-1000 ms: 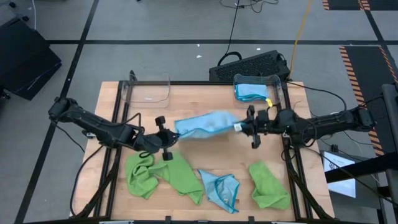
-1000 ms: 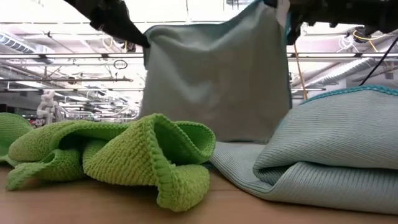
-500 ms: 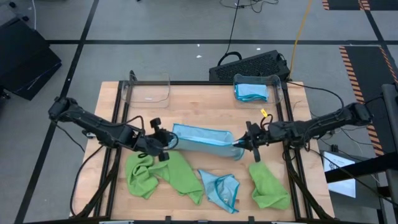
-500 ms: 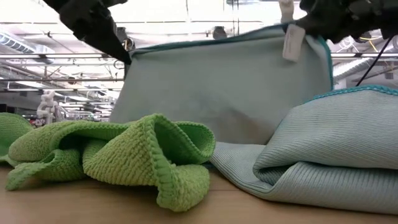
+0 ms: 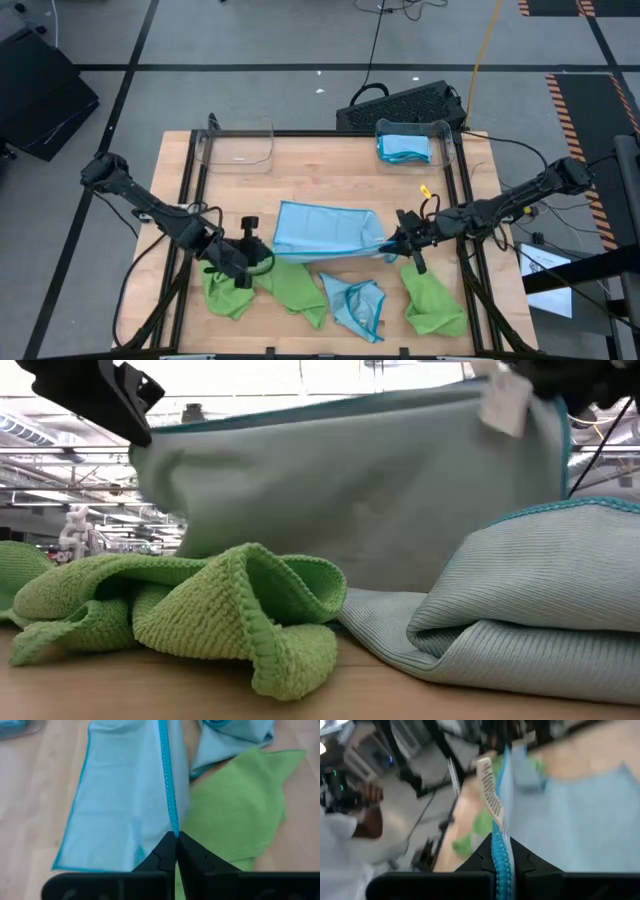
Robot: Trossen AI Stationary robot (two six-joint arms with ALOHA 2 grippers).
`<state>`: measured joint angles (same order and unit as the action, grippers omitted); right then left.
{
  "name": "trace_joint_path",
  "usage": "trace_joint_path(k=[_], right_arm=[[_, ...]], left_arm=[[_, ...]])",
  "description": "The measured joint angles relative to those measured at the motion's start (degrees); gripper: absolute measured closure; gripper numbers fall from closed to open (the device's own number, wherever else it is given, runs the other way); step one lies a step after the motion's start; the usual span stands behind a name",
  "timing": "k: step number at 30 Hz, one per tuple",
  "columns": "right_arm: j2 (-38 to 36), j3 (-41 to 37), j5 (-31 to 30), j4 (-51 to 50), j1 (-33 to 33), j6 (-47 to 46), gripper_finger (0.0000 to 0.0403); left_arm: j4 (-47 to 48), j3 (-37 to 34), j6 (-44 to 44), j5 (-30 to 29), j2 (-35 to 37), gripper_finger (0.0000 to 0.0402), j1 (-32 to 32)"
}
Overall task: Fold microfiber towels
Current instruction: Fold the top blue microfiber cloth
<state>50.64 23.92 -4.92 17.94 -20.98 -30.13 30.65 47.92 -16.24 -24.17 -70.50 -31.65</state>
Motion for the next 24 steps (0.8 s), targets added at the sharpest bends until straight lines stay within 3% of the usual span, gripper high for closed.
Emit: trace_joint_path(k=[4, 7, 15, 21, 24], right_arm=[[2.69, 0.00, -9.70, 8.42, -0.23, 6.69, 0.0401], [4.27, 0.00, -13.08, 8.85, 1.68, 10.01, 0.0401], [8.25, -0.02, -12.97, 7.98, 4.12, 10.80, 0.0401], [8.61, -0.04, -10.64, 3.68, 3.65, 10.60, 0.0401], [8.84, -0.04, -6.70, 3.38, 3.05, 5.40, 0.0401]], left_arm=[[1.92, -0.02, -0.52, -6.21, 0.04, 0.0397, -0.90], [1.07, -0.03, -0.63, -7.46, 0.04, 0.0390, 0.33], [-0.83, -0.86, -2.01, -5.35, 0.04, 0.0394, 1.91], [-7.69, -6.84, -4.47, 2.04, 0.04, 0.0398, 1.85], [-14.29, -10.22, -4.49, 5.70, 0.02, 0.0394, 1.49]])
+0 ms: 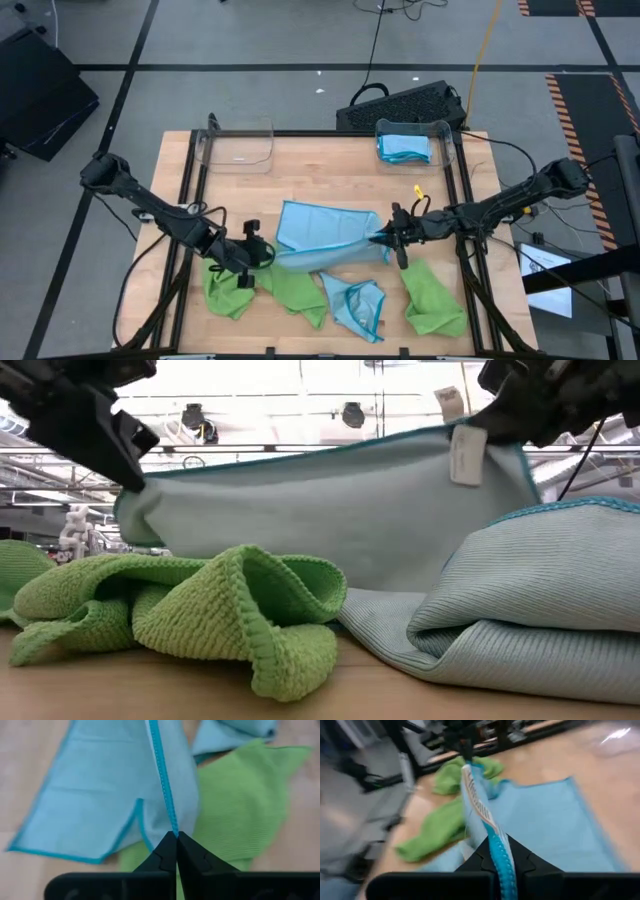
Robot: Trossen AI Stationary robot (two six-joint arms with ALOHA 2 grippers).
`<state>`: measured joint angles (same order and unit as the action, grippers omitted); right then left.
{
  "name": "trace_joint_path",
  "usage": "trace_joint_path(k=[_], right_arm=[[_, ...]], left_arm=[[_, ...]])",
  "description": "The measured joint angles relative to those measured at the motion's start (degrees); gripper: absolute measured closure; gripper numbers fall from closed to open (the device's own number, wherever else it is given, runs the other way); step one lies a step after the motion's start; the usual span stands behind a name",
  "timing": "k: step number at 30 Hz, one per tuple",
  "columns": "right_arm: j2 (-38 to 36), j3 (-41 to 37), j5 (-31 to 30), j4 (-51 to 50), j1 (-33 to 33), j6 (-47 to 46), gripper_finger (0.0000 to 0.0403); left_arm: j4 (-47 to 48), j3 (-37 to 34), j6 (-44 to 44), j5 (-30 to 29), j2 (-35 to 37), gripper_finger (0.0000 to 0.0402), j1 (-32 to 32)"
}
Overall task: Fold microfiber towels
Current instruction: Fold the top blue microfiber cloth
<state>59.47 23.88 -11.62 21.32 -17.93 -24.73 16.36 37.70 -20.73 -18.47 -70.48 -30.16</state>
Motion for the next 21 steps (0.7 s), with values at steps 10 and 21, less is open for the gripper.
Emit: trace_joint_path(k=[10, 21], right_arm=[[6.70, 0.00, 2.94, 5.64, -9.29, -16.77, 0.0401], [5.61, 0.00, -11.08, 21.22, -7.65, 8.15, 0.0401]], left_arm=[[-16.30, -2.00, 14.76, 1.76, 0.25, 0.0394, -4.34], [-17.46, -2.00, 25.28, -23.68, 9.74, 0.0396, 1.71]])
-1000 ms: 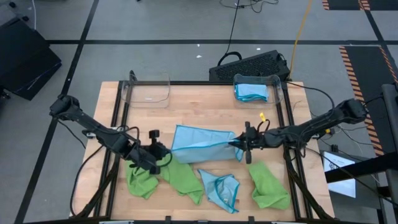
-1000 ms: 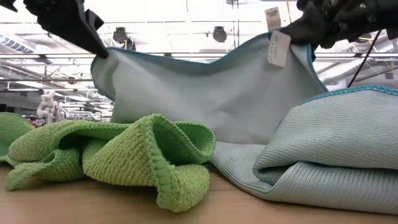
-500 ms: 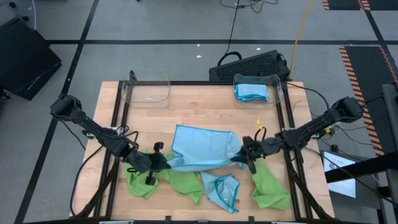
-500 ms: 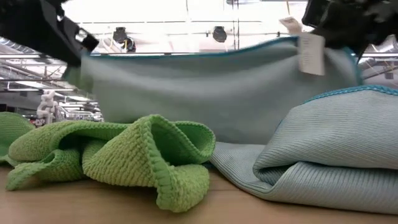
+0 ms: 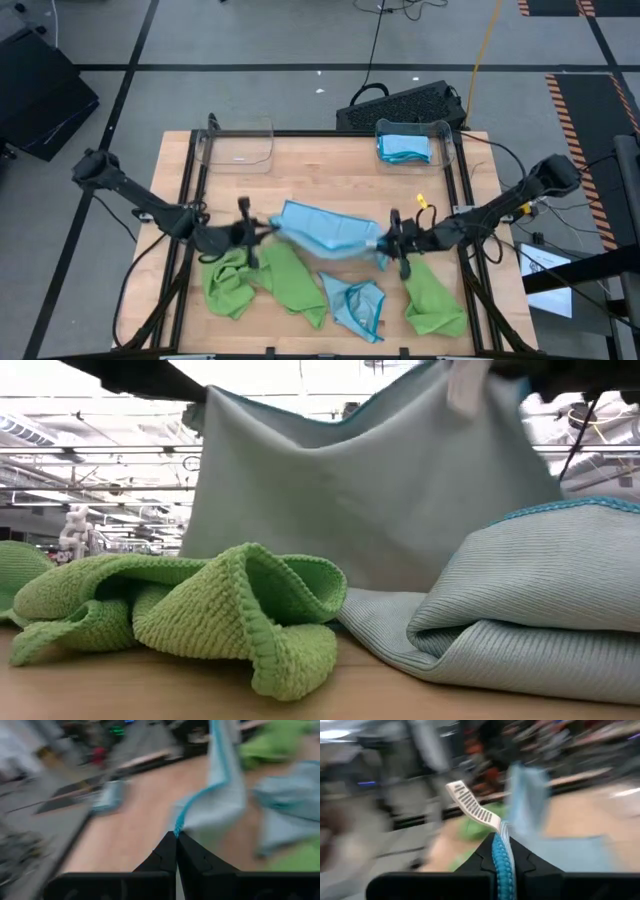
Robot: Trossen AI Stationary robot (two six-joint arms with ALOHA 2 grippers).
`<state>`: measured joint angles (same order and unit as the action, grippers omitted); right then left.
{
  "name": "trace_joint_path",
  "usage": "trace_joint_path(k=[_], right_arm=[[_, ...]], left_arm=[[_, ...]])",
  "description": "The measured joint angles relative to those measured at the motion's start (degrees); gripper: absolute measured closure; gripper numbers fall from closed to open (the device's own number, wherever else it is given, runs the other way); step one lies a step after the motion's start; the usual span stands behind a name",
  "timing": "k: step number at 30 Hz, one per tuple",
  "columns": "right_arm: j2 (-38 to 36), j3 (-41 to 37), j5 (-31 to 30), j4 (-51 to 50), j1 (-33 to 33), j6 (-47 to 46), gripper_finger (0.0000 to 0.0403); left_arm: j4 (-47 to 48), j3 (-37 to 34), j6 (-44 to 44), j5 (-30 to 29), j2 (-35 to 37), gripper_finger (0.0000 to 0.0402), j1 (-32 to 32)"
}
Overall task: Fold microfiber towels
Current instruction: Fold the top blue microfiber cloth
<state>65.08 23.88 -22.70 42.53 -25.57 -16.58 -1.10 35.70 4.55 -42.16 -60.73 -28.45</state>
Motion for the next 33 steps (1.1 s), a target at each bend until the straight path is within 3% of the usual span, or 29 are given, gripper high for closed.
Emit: trace_joint_path(k=[4, 7, 12, 15, 18, 23, 29, 33], right_arm=[[-1.32, 0.00, -9.29, 1.11, 6.28, 7.92, 0.0401], [-2.02, 0.00, -10.05, 6.66, 13.20, 14.15, 0.0401], [-2.11, 0.26, 1.38, 18.35, 26.85, 16.96, 0.0401], [-2.83, 2.16, 13.04, 15.33, 31.29, 9.99, 0.0401], [-3.14, 5.27, 23.10, 7.25, 30.57, 4.45, 0.0401], [-3.35, 7.97, 28.91, -0.88, 23.91, 2.29, 0.0401], [-2.63, 8.07, 27.22, -9.85, 18.51, -1.53, 0.0401], [-0.07, 8.09, 22.73, -8.75, 16.89, -1.37, 0.0401]], left_arm=[[-0.21, 0.02, 2.45, -1.95, 2.94, 0.0395, 5.71], [-1.34, 0.00, 5.38, -2.19, 4.20, 0.0395, 10.92], [-12.18, 0.00, 11.97, -3.37, 5.45, 0.0394, 20.16], [-15.46, 0.01, 13.06, 5.31, 7.07, 0.0394, 21.87], [-12.42, 0.02, 12.52, 11.09, 9.04, 0.0398, 21.06], [0.62, 0.04, 6.88, 10.87, 10.80, 0.0396, 18.68], [17.81, 0.02, -4.46, 11.95, 11.16, 0.0394, 14.96], [18.72, 0.02, -6.41, 11.96, 11.15, 0.0398, 12.16]])
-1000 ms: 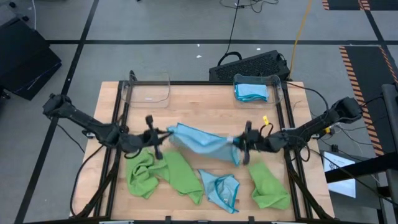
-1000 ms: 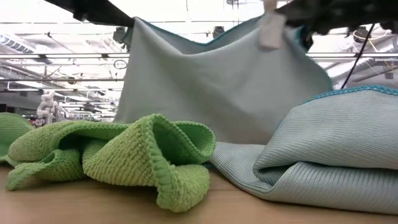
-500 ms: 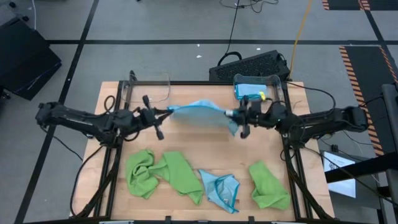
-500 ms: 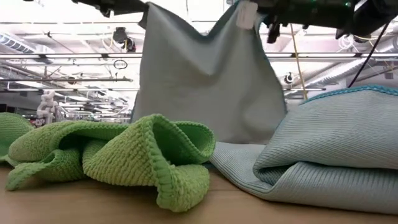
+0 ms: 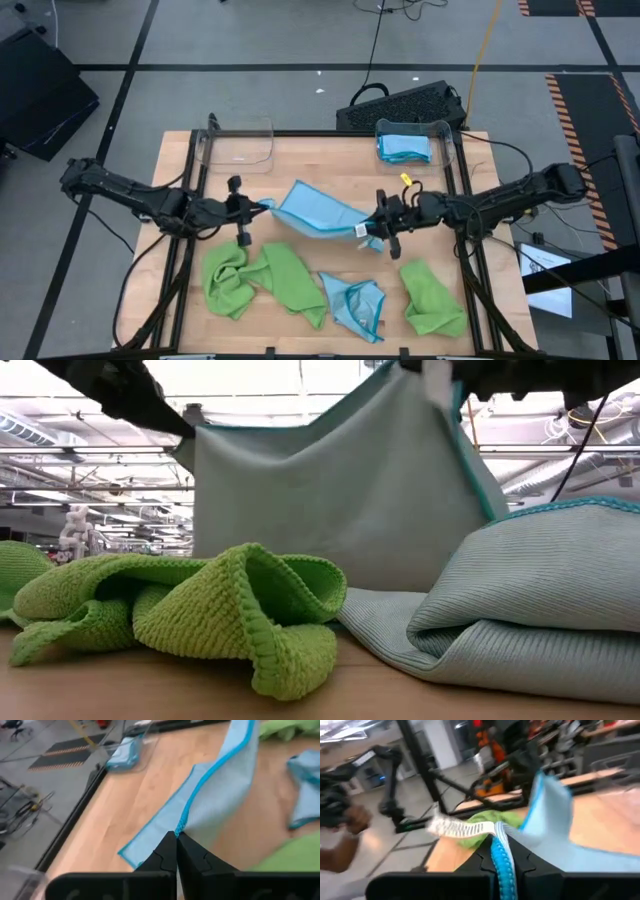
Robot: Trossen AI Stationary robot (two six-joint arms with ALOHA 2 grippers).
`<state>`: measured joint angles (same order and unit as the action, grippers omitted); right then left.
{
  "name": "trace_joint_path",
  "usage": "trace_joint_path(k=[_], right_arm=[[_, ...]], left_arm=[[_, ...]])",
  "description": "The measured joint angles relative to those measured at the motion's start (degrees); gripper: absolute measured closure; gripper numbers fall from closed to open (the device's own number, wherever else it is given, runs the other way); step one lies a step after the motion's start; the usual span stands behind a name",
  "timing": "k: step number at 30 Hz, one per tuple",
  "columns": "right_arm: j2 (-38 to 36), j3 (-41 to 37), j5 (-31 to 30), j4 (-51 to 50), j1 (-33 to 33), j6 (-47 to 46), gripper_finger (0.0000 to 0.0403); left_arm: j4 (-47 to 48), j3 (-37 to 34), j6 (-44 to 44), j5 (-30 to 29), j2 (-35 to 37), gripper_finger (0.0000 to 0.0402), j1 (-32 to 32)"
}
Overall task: Fold microfiber towels
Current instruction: Fold the top blue microfiber cloth
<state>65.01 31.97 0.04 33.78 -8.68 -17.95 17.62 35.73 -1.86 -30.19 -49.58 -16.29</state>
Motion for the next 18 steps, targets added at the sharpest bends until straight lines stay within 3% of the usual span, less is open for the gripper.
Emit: trace_joint_path(k=[7, 11, 14, 18], right_arm=[[0.90, 0.00, -12.76, 7.58, 4.57, 10.64, 0.0401], [1.25, 0.70, -12.63, 14.89, 12.37, 18.35, 0.0401], [2.28, 3.84, -4.92, 15.61, 19.38, 15.31, 0.0401], [6.79, 11.52, 14.85, 14.51, 23.40, 5.52, 0.0401]], left_arm=[[-6.10, 0.00, 2.96, -2.70, 0.00, 0.0397, -2.18], [-7.25, 0.00, 2.85, -5.84, 0.00, 0.0397, -2.21], [-8.63, 0.00, 2.86, -6.26, 0.00, 0.0398, -2.21], [-8.71, 0.00, 2.81, -6.14, 0.00, 0.0397, -2.85]])
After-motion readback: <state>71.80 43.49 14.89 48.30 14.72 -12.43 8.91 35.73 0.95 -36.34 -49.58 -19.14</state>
